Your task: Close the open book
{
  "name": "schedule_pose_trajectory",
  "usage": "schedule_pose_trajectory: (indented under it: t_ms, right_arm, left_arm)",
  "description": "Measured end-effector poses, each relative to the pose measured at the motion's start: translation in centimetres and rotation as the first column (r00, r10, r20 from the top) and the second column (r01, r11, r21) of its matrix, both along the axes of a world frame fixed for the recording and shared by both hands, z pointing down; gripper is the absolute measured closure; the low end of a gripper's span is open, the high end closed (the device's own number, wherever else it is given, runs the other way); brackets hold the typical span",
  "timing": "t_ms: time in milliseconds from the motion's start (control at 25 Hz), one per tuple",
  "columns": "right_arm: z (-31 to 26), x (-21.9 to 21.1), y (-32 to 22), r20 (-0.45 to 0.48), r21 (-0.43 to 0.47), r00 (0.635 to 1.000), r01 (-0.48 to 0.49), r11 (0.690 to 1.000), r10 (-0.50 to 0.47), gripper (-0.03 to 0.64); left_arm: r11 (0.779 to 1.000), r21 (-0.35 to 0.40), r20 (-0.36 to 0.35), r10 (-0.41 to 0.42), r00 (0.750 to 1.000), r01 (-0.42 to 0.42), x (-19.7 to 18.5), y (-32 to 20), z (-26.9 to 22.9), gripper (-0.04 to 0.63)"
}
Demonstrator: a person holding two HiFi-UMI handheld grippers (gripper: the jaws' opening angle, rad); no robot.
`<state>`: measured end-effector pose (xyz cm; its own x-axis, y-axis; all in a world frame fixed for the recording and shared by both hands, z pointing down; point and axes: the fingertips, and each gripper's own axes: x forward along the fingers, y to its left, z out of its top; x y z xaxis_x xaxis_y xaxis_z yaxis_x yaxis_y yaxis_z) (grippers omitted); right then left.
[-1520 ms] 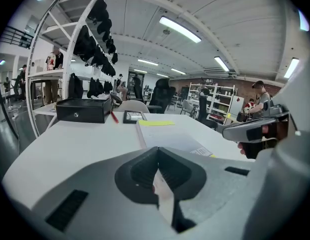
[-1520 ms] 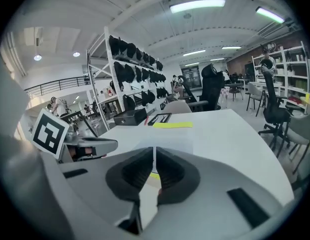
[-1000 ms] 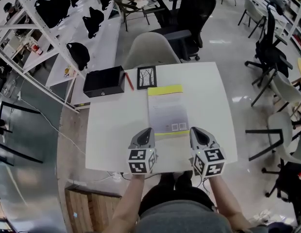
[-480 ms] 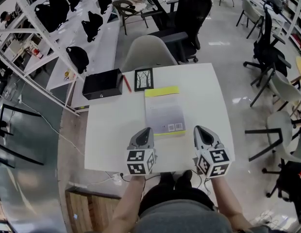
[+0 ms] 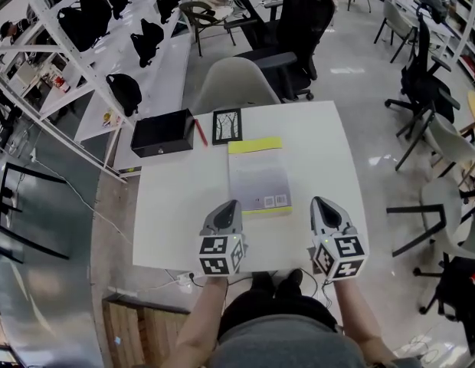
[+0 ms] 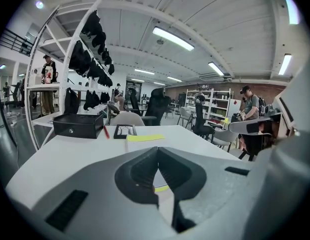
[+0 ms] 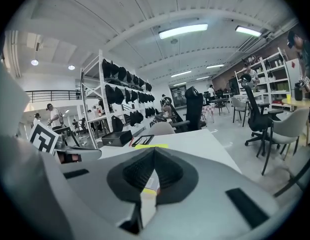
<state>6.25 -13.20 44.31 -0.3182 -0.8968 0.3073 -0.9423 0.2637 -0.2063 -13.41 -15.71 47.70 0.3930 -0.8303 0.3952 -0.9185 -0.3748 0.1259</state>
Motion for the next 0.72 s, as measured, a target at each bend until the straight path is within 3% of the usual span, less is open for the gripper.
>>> schedule_pose_trajectory:
  t_ms: [720]
  right_arm:
    - [0.51, 0.32, -0.69, -0.005, -0.016, 1.000, 0.000, 1.000, -0.001, 0.614]
  left_arm:
    - [1.000, -0.011, 0.001, -0.020, 1.000, 0.020, -0.35, -0.65, 0.48, 0.589]
